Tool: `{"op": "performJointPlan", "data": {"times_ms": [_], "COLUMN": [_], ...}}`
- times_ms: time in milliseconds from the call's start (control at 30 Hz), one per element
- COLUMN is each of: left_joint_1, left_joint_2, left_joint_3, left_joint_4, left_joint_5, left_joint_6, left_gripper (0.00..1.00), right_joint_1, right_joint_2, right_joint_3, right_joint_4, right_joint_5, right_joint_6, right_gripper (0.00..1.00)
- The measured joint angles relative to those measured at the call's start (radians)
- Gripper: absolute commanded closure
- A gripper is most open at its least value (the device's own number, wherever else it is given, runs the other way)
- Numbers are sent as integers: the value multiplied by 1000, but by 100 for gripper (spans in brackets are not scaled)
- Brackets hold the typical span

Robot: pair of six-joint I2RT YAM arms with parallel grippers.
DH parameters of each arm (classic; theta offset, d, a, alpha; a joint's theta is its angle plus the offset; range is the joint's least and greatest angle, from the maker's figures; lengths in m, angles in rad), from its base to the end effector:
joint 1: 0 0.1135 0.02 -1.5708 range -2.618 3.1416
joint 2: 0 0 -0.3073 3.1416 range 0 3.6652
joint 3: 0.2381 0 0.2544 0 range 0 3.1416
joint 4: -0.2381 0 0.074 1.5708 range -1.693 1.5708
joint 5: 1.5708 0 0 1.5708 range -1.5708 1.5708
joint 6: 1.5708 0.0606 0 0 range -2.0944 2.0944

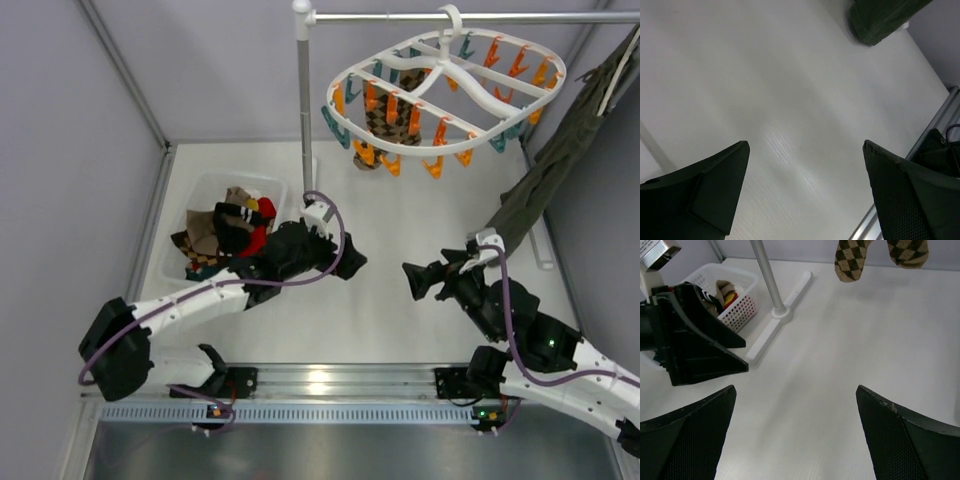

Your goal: Remove the socks clipped to the hanger

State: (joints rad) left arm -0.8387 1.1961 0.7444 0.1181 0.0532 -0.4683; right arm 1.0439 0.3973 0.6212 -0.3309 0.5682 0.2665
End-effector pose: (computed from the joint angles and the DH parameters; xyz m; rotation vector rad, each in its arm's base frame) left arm 0.1869 -0.2128 0.3015 0.4088 1.9748 -0.9152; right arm 0.0728 0.0603 0.3324 -0.2223 1.6721 0.5153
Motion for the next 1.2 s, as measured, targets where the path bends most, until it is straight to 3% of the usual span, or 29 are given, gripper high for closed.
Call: {"op": "performJointPlan", "data": {"times_ms": [467, 700, 967, 1200], "left_joint_1": [-6, 5, 94, 161], "left_joint_2": [570, 782, 950, 1064], "left_joint_3": [407, 578, 708, 822], "left_joint_4": [238, 325, 409, 484], "left_joint_5": [-164, -291, -334, -273], "left_joint_6": [244, 354, 420, 482], "left_gripper": [1, 1, 1, 1], "right_joint_1": [0, 0, 0, 0], "right_joint_2": [-89, -79, -34, 32], "right_joint_3": [-6, -25, -35, -39], "right_joint_4": [-31, -16, 26, 58], "right_joint_5": [-56, -98, -143, -172], "right_joint_6": [-2, -5, -16, -55], "right_gripper": [1, 1, 0, 1]}}
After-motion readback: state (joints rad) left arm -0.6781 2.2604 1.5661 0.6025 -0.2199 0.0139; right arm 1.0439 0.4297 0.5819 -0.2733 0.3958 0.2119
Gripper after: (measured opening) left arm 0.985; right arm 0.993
